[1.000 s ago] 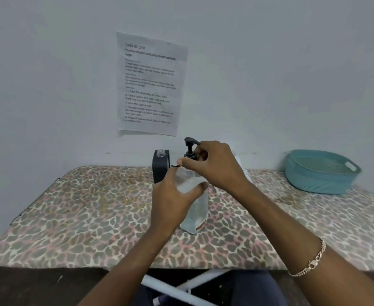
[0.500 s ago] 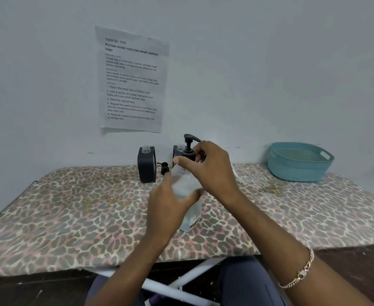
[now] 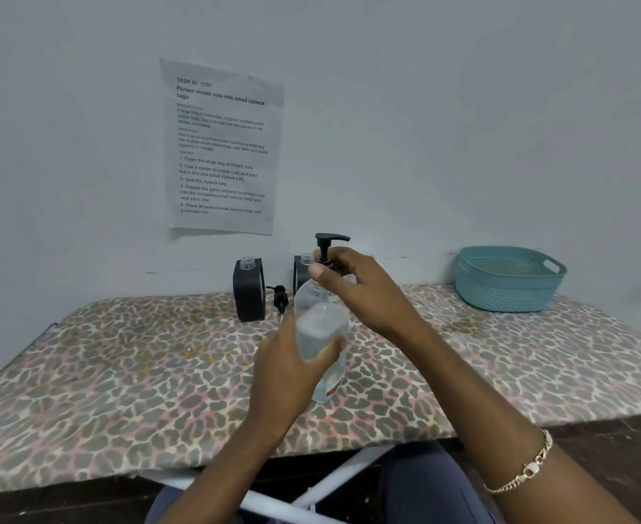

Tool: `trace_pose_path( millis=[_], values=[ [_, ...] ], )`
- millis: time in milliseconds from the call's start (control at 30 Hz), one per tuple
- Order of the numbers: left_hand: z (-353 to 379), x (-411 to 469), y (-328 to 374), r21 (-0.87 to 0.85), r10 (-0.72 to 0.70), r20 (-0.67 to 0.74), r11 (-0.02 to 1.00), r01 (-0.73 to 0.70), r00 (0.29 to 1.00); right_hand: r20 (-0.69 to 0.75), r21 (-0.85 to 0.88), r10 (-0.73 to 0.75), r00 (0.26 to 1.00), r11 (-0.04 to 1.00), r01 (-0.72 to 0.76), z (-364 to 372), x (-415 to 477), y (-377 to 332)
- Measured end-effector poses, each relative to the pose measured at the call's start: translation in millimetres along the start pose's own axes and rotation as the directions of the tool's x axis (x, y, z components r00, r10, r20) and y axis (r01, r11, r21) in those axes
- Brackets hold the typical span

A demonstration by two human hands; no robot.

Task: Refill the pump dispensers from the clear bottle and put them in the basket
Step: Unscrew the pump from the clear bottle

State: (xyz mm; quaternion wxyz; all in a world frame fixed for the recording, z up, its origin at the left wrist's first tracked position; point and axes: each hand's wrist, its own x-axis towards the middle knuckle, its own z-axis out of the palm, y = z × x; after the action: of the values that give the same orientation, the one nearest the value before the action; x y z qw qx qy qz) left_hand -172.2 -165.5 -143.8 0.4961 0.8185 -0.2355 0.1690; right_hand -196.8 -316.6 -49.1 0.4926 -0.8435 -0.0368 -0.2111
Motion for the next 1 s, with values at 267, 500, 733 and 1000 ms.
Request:
trace_pose_path(
  millis=[267,500,733,1000],
  values=[
    [-0.5,0.3,-2.2,0.021,0.013,-0.004,1.0,-0.012,1.0,-0.126,0.024,-0.024,0.992,0.999,0.028,9.1,-4.1,-4.5],
    [-0.3,-0.7,-2.4,-0.001,0.015,-0.006,1.0,-0.015,1.0,-0.105,0.059,-0.02,0.994,0.998,0.026,11.5,-10.2,-5.2],
    [4.0,1.2,-6.2,0.052,0.051,-0.018,0.997,-0.05,0.999,-0.155,0.046,-0.074,0.985,0.996,0.082,7.0,-8.4,5.0],
    [3.6,3.1,-7.7,0.036,0.058,-0.019,0.998,-0.058,0.998,-0.066,0.054,-0.042,0.997,0.998,0.045,-2.3,-8.2,1.4]
  ],
)
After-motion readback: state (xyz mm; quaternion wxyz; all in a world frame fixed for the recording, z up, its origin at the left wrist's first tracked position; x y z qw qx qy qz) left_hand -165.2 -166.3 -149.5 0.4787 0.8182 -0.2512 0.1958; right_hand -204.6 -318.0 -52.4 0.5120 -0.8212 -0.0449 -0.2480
